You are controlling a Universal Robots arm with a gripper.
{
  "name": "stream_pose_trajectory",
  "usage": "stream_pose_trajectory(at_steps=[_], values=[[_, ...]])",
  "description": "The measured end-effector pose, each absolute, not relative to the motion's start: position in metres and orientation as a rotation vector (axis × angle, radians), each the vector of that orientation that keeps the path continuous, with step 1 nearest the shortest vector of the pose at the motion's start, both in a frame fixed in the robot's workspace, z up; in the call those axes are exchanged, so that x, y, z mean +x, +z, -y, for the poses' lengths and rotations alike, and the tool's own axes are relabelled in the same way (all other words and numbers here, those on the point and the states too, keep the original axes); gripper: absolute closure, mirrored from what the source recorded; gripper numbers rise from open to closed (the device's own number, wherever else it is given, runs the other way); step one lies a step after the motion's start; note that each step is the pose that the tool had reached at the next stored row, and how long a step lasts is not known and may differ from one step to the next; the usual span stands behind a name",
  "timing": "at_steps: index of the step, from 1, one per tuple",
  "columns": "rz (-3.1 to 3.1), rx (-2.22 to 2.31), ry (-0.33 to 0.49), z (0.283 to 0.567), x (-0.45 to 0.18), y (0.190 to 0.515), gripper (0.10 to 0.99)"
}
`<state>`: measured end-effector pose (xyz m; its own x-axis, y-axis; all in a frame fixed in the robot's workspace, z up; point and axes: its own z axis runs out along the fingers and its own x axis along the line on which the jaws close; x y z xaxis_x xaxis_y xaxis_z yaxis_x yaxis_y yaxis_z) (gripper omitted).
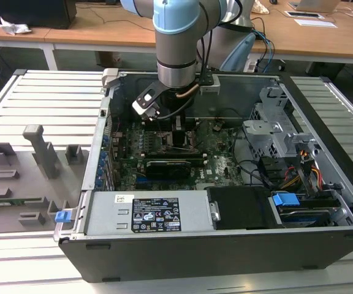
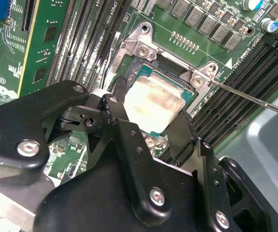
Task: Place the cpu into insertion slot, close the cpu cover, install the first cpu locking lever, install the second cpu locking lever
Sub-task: 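Place the cpu into insertion slot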
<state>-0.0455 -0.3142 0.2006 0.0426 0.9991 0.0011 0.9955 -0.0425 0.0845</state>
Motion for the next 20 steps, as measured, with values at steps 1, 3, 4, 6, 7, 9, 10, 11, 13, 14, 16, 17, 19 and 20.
stream_pose_trajectory(at_steps=[1, 3, 4, 6, 7, 9, 10, 11, 13, 14, 16, 17, 19, 20], values=[[-2.131, 2.224, 0.092, 0.3142, -0.0453, 0.2005, 0.482], [-2.131, 2.224, 0.092, 0.3147, -0.0449, 0.2006, 0.482], [-2.131, 2.224, 0.091, 0.3148, -0.0449, 0.2006, 0.482], [-2.131, 2.224, 0.091, 0.315, -0.0449, 0.2006, 0.561], [-2.131, 2.223, 0.091, 0.315, -0.0449, 0.2006, 0.561], [-2.134, 2.221, 0.091, 0.315, -0.0449, 0.2006, 0.561], [-2.136, 2.219, 0.091, 0.315, -0.0449, 0.2006, 0.561], [-2.138, 2.217, 0.092, 0.315, -0.0449, 0.2006, 0.561], [-2.142, 2.213, 0.092, 0.315, -0.0447, 0.2006, 0.549], [-2.143, 2.212, 0.092, 0.315, -0.0445, 0.2006, 0.549], [-2.146, 2.21, 0.092, 0.315, -0.0441, 0.2006, 0.486], [-2.146, 2.21, 0.092, 0.315, -0.0441, 0.2006, 0.486], [-2.146, 2.209, 0.092, 0.3147, -0.044, 0.2006, 0.486], [-2.146, 2.209, 0.092, 0.3147, -0.044, 0.2006, 0.486]])
